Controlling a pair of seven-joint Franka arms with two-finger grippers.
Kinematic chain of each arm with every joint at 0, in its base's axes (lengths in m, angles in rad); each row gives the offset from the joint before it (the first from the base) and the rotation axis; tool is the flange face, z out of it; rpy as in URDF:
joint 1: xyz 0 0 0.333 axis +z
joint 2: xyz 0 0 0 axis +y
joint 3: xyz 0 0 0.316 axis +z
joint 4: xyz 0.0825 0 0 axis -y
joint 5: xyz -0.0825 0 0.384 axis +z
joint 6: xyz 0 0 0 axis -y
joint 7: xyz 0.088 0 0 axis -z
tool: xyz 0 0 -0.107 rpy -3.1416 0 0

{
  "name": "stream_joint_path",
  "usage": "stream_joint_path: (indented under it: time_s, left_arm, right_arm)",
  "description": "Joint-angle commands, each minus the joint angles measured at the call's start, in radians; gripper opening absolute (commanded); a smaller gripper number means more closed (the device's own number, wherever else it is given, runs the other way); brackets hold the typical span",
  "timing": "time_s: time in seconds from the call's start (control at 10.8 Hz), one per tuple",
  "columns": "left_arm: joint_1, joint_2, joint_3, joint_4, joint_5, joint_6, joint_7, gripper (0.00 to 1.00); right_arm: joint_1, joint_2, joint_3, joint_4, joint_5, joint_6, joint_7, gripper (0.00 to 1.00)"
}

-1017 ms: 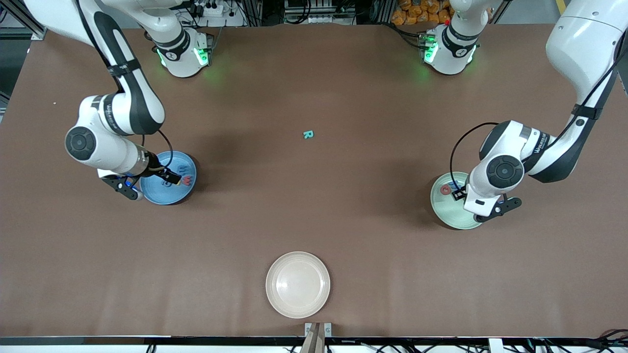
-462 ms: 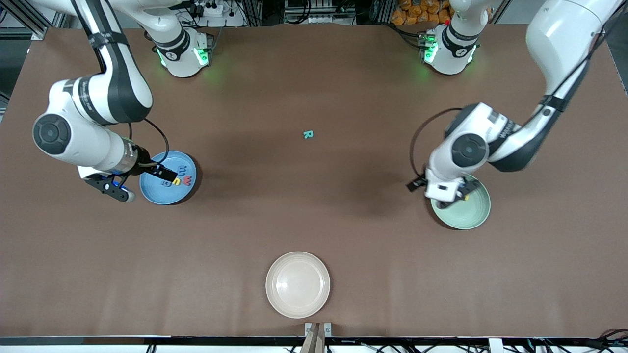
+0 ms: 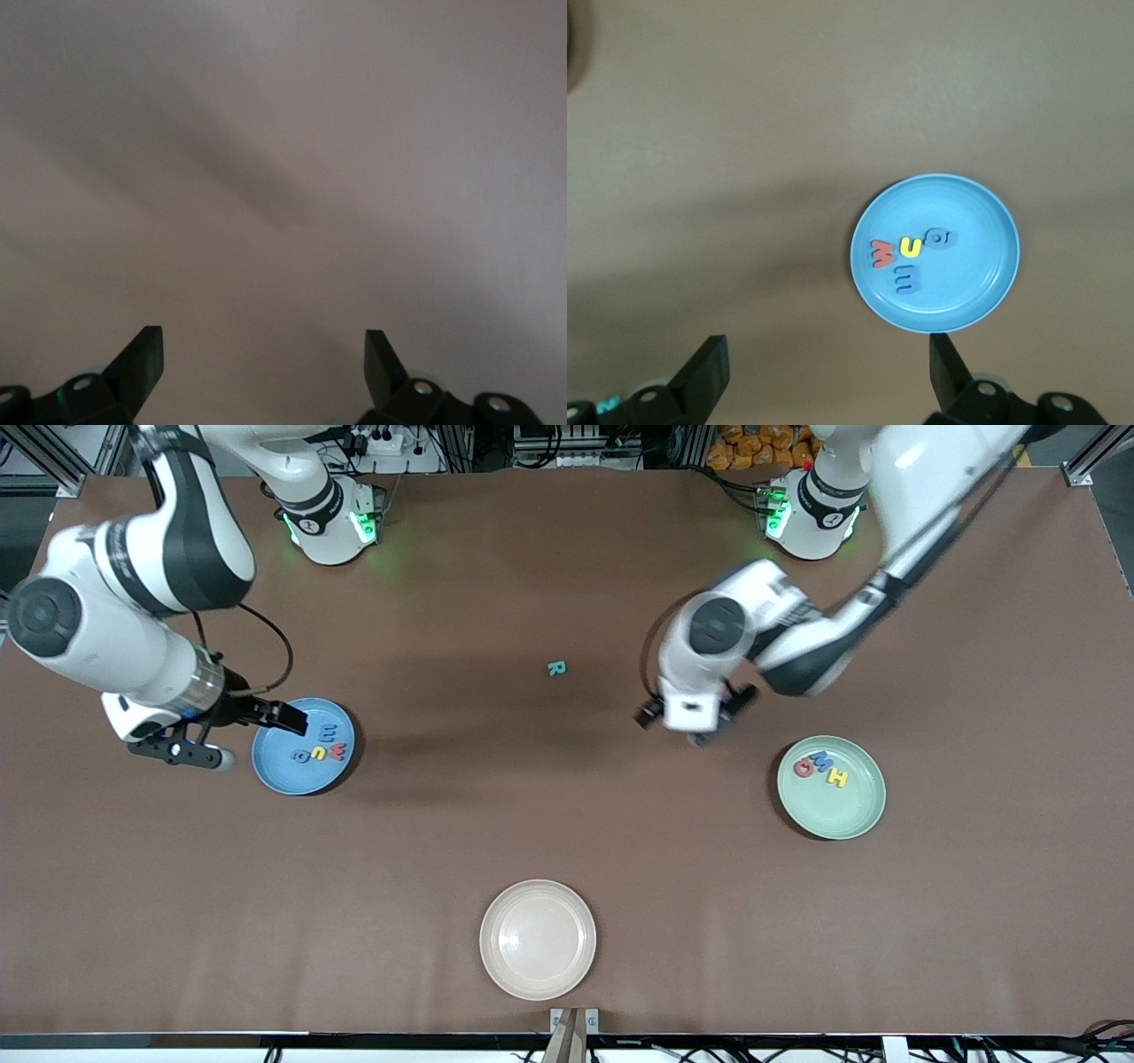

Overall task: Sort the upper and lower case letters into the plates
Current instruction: 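Move the left gripper to the teal 'R' while the right gripper withdraws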

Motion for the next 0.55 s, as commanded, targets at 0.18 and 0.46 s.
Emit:
stream_joint_path:
  time_s: [0.18, 0.46]
  left_arm:
    - [-0.249, 0.041, 0.059, 0.036, -0.017, 0.077, -0.227, 1.0]
    - [-0.454, 0.094, 0.213, 0.009, 0.048, 0.307, -0.423, 1.0]
  right_arm:
    - [-0.007, -0.018, 0.021, 0.096, -0.043, -0.073, -0.07, 1.0]
    - [-0.035, -0.022, 0.056, 0.147, -0.054, -0.116, -0.1, 1.0]
